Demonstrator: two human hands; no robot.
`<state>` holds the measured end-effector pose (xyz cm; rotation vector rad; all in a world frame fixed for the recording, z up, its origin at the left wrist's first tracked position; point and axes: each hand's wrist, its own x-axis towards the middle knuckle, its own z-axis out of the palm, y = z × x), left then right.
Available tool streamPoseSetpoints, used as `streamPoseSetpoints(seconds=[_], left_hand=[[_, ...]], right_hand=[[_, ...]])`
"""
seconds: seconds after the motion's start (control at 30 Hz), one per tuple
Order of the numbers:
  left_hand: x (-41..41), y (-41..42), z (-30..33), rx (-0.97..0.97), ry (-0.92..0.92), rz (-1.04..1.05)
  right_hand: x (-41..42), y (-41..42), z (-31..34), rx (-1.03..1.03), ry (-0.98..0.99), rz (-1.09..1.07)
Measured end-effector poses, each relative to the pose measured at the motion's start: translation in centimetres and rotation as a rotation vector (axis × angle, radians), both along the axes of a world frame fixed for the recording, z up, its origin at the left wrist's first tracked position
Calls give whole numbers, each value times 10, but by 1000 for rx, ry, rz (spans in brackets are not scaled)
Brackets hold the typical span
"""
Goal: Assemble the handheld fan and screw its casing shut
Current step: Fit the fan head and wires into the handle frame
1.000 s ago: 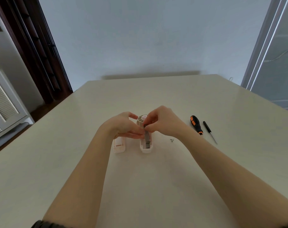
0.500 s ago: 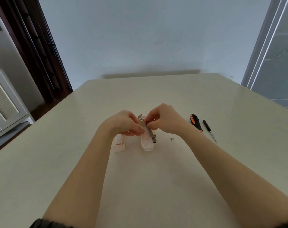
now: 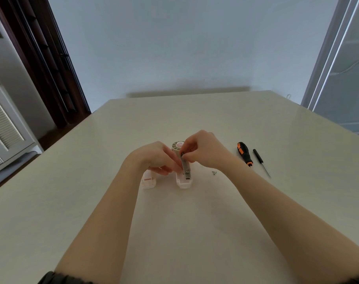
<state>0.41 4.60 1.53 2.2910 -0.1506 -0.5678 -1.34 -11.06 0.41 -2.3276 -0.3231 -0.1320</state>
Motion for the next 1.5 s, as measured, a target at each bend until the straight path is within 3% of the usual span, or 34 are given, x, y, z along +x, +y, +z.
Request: streamPoseSetpoints(seconds=[0.3, 1.5], left_hand=[[1, 2, 2, -125, 27, 67], [-2, -5, -6, -129, 55, 92]], right_hand=[[0, 2, -2, -70, -21, 3], [-7, 4, 3, -214, -18, 86]])
